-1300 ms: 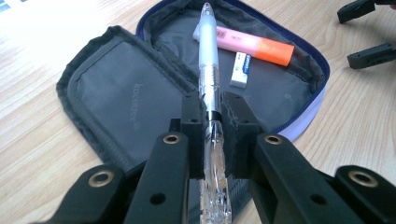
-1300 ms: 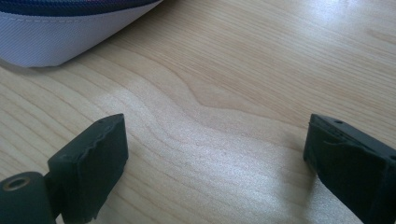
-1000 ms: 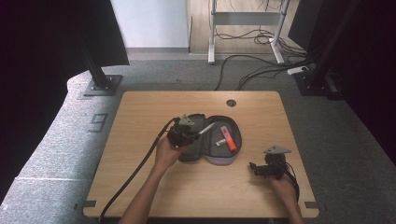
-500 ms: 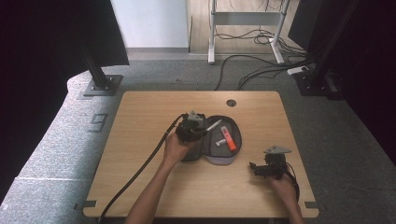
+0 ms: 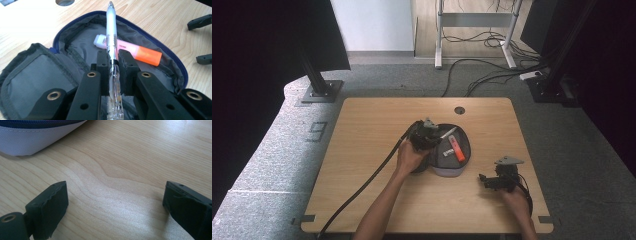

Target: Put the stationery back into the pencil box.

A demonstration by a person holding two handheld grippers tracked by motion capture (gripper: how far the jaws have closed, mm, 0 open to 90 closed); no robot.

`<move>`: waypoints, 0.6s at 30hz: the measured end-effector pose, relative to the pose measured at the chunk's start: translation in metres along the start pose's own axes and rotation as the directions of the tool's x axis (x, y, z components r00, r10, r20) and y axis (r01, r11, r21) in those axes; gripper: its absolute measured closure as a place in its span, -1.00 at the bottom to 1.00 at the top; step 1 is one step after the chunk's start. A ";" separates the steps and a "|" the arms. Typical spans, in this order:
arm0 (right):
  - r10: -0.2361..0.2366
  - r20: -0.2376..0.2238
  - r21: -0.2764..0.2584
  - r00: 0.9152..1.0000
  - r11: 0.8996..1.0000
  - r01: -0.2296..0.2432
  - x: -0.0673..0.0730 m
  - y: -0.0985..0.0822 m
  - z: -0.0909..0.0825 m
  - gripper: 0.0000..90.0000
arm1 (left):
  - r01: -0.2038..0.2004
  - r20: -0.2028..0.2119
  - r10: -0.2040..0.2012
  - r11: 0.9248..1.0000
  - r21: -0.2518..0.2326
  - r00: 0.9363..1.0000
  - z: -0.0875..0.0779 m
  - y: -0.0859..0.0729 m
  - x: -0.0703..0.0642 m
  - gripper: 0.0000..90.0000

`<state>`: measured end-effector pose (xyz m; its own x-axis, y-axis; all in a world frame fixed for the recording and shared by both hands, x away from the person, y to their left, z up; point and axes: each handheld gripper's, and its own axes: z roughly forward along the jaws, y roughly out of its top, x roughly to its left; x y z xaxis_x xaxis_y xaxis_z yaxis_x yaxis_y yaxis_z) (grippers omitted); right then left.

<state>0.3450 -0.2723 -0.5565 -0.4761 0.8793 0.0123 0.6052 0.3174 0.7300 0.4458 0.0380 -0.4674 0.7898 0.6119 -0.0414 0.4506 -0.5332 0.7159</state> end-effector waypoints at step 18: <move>0.001 0.000 0.000 1.000 1.000 -0.001 0.000 0.000 0.000 -0.87 | 0.011 0.030 -0.012 1.000 0.028 0.999 0.034 -0.008 -0.004 0.77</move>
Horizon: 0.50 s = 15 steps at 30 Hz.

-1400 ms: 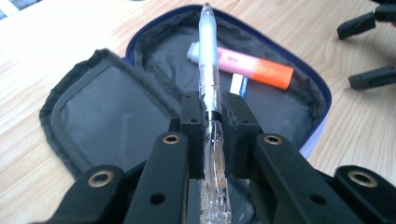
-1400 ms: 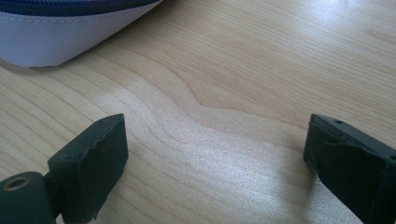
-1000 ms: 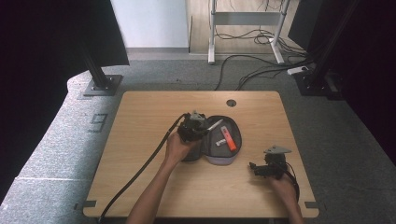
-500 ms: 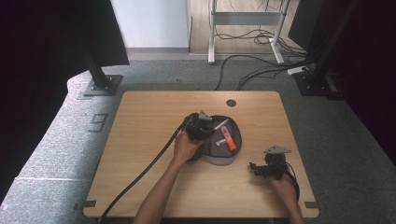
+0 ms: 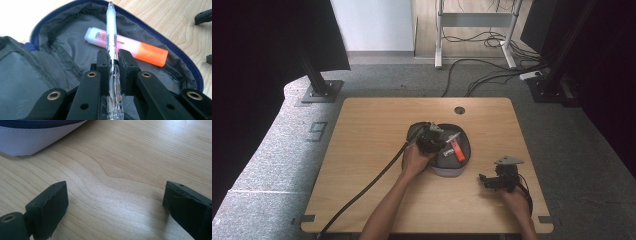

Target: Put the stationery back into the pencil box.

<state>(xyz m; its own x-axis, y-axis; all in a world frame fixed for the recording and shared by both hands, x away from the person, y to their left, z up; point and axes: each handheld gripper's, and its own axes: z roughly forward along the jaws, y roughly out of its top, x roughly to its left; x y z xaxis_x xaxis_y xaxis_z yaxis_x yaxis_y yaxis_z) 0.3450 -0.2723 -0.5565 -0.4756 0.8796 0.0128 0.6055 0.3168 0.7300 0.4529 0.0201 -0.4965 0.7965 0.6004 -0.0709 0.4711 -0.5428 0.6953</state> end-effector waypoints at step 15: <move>-0.001 0.000 0.000 1.000 1.000 0.001 0.000 0.000 0.000 -0.87 | -0.020 0.000 0.020 0.999 0.048 1.000 0.015 -0.006 0.000 0.75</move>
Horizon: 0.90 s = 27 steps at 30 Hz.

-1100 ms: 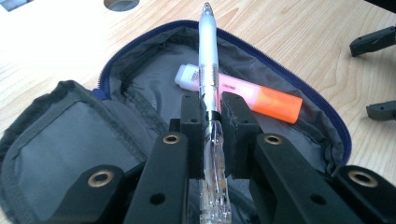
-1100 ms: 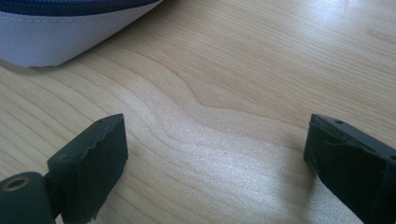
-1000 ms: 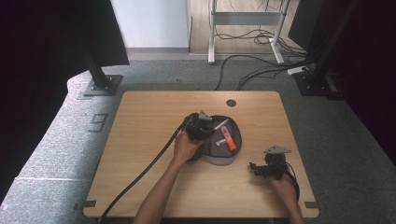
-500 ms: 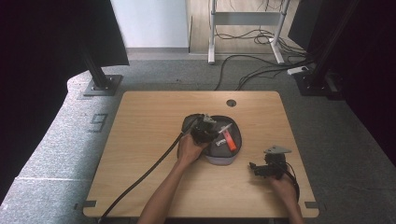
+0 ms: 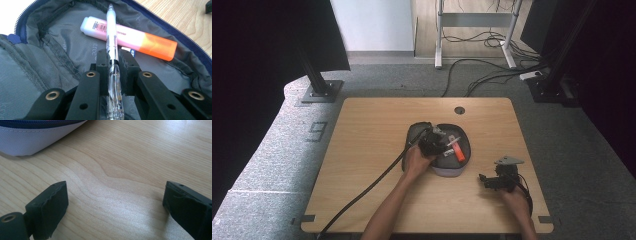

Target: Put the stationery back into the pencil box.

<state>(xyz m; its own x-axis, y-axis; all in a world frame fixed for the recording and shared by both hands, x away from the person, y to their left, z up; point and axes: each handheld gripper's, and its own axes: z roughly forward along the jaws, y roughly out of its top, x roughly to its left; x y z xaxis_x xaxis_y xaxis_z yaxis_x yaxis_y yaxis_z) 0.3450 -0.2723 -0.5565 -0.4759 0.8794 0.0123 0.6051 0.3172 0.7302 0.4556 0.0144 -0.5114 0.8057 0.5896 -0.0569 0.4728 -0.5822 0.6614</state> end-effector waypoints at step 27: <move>0.000 0.000 0.000 1.000 1.000 0.000 0.000 0.000 0.000 -0.87 | -0.029 0.013 0.029 0.999 -0.032 0.999 -0.033 0.005 -0.002 -0.63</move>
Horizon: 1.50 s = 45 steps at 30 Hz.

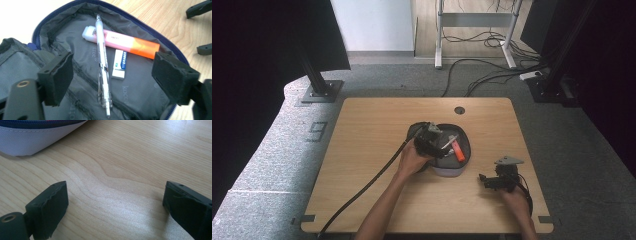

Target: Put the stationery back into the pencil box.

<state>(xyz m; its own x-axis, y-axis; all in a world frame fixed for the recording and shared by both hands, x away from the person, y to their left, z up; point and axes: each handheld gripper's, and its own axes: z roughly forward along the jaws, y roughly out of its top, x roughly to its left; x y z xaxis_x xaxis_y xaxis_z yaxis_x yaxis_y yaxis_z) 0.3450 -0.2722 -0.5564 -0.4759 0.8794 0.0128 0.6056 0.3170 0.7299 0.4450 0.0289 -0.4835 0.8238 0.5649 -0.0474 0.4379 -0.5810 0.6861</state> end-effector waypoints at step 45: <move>0.000 0.000 0.000 1.000 1.000 0.000 0.000 0.000 0.000 -0.87 | -0.012 -0.107 0.004 0.997 -0.076 0.994 -0.102 -0.074 0.018 -1.00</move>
<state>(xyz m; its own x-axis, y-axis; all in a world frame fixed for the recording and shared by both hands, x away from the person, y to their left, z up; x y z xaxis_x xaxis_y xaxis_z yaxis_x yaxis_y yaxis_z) 0.3451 -0.2721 -0.5563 -0.4756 0.8795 0.0127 0.6055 0.3170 0.7300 0.3905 0.1418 -0.4607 0.7823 0.6221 0.0326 0.3998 -0.5415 0.7396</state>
